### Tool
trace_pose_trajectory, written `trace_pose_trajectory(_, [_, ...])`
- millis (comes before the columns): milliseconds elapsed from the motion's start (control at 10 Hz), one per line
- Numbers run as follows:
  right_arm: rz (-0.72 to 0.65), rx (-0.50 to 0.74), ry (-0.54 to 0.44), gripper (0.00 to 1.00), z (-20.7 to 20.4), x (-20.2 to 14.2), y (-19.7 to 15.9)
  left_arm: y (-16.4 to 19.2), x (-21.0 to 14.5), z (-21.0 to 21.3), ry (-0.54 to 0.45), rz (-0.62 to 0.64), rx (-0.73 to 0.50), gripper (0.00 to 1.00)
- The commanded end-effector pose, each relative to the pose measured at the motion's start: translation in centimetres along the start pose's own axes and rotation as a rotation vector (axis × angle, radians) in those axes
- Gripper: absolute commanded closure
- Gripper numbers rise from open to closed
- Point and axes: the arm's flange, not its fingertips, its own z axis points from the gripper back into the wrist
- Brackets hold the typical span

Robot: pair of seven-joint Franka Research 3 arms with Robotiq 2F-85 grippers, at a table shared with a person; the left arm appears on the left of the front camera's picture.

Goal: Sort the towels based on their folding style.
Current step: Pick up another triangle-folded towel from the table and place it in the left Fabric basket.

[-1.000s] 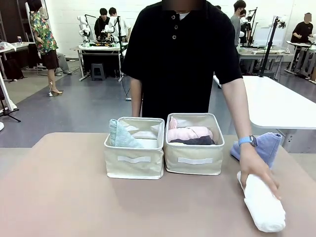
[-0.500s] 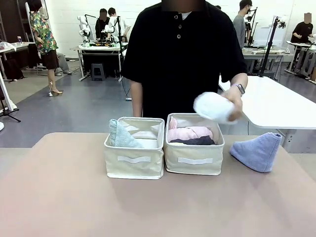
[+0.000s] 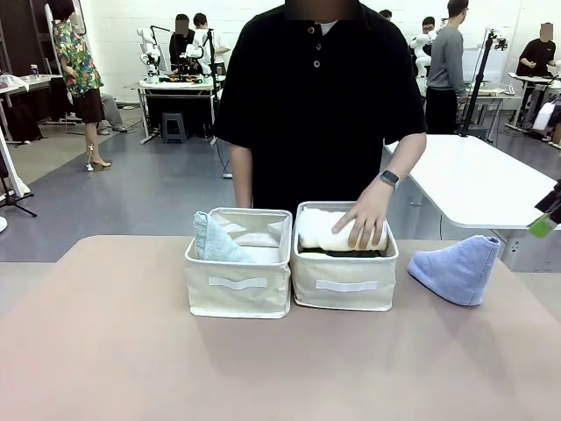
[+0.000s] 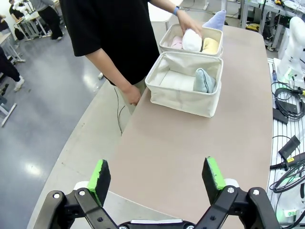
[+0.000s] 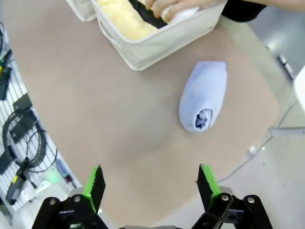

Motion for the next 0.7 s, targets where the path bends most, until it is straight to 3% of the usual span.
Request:
trace_pose_trajectory(0, [-0.037,0.063,-0.057,0.00,0.3,0.4,0.0,-0.1,0.0,0.1,0.004,-0.001,0.000,0.00])
trace_pose_trajectory(100, [-0.075,0.187,-0.105,0.00,1.9,-0.1,0.5,-0.1,0.0,0.1,0.004,-0.001,0.000,0.00])
trace_pose_trajectory(200, [-0.009,0.022,-0.006,0.00,-0.8,0.4,-0.2,-0.1,0.0,0.1,0.004,-0.001,0.000,0.00])
trace_pose_trajectory(600, [-0.009,0.022,-0.006,0.00,-0.8,0.4,-0.2,-0.1,0.0,0.1,0.004,-0.001,0.000,0.00])
